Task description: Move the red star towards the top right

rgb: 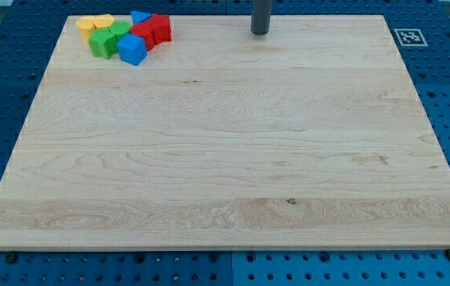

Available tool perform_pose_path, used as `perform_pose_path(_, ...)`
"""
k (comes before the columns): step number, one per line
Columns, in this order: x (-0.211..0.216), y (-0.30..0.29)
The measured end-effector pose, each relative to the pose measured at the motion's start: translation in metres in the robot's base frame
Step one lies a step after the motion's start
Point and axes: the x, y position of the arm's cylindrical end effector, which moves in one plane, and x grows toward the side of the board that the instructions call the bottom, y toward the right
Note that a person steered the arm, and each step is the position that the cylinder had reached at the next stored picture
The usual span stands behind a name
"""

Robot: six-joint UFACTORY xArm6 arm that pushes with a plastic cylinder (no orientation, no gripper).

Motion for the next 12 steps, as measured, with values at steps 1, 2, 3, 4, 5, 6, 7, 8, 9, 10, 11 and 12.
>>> perform_pose_path(1,0.000,0.000)
perform_pose_path(2,-0.003,-0.002)
perform_pose_path(3,-0.015,-0.058)
perform_pose_path(4,-0.026,-0.124)
perform_pose_path(5,-0.026,-0.126)
perform_pose_path(6,-0.041,-0.136)
perform_pose_path(7,-0.040,-0.143)
perform_pose_path(8,-0.041,-0.146)
perform_pose_path(9,-0.041,-0.172)
perform_pose_path(10,-0.041,-0.191)
perform_pose_path(11,-0.041,-0.219)
perform_pose_path(12,-0.041,-0.230)
